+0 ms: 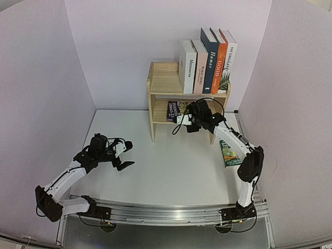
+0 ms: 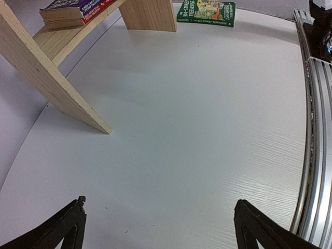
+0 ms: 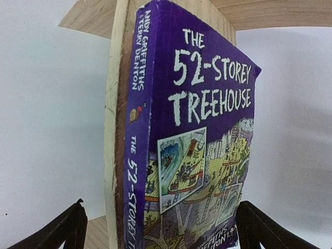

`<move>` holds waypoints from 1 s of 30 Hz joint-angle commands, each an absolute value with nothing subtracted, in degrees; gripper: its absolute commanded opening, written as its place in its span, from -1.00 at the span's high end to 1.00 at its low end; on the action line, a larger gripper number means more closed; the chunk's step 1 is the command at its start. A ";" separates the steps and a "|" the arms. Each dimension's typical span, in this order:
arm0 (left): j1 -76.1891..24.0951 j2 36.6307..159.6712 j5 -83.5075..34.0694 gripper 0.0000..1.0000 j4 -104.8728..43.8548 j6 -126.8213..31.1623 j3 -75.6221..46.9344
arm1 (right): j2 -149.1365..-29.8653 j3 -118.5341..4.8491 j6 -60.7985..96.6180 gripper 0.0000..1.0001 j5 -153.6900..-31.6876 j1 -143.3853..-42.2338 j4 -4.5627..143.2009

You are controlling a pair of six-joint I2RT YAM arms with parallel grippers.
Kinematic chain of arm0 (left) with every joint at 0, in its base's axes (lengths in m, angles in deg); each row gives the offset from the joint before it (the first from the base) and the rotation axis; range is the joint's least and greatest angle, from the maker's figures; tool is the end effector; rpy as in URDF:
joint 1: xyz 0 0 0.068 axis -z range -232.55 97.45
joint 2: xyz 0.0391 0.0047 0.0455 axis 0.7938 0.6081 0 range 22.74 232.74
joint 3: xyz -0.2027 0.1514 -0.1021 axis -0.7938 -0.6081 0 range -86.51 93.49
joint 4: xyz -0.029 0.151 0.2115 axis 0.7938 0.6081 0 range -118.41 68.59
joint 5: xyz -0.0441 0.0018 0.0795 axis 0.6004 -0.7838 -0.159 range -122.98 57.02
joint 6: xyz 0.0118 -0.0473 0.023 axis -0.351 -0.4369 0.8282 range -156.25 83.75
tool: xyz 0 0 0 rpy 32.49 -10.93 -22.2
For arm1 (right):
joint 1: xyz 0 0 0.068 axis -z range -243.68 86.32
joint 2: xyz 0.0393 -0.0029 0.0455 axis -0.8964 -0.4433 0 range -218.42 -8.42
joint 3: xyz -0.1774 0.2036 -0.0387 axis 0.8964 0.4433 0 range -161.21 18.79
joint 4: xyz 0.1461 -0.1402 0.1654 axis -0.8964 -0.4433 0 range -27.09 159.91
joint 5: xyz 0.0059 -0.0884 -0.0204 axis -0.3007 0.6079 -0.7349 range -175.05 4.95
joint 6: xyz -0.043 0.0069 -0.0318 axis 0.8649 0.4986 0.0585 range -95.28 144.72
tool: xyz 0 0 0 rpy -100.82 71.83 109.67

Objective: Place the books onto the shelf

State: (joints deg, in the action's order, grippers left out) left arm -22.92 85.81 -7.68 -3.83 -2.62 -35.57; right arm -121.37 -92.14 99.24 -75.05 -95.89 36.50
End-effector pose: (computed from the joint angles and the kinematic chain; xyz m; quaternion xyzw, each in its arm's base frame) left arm 0.1991 -0.1308 0.2927 0.5410 0.6910 -0.1803 0.4442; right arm 0.3914 0.2393 0.3448 -0.6866 0.5604 -0.2370 0.3979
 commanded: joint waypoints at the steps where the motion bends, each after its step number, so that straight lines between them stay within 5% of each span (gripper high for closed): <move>1: -22.91 85.71 -7.48 -0.99 -3.56 -2.50 -35.77 | -118.49 -93.64 98.40 -0.80 -76.86 -95.28 35.31; 6: -22.89 85.59 -8.08 -0.99 -3.72 -2.50 -35.88 | -120.02 -95.01 97.76 -0.35 -77.21 -94.63 35.29; 30: -22.93 85.69 -8.92 -0.99 -3.54 -1.83 -36.25 | -122.36 -97.33 96.42 -0.17 -78.06 -92.51 35.21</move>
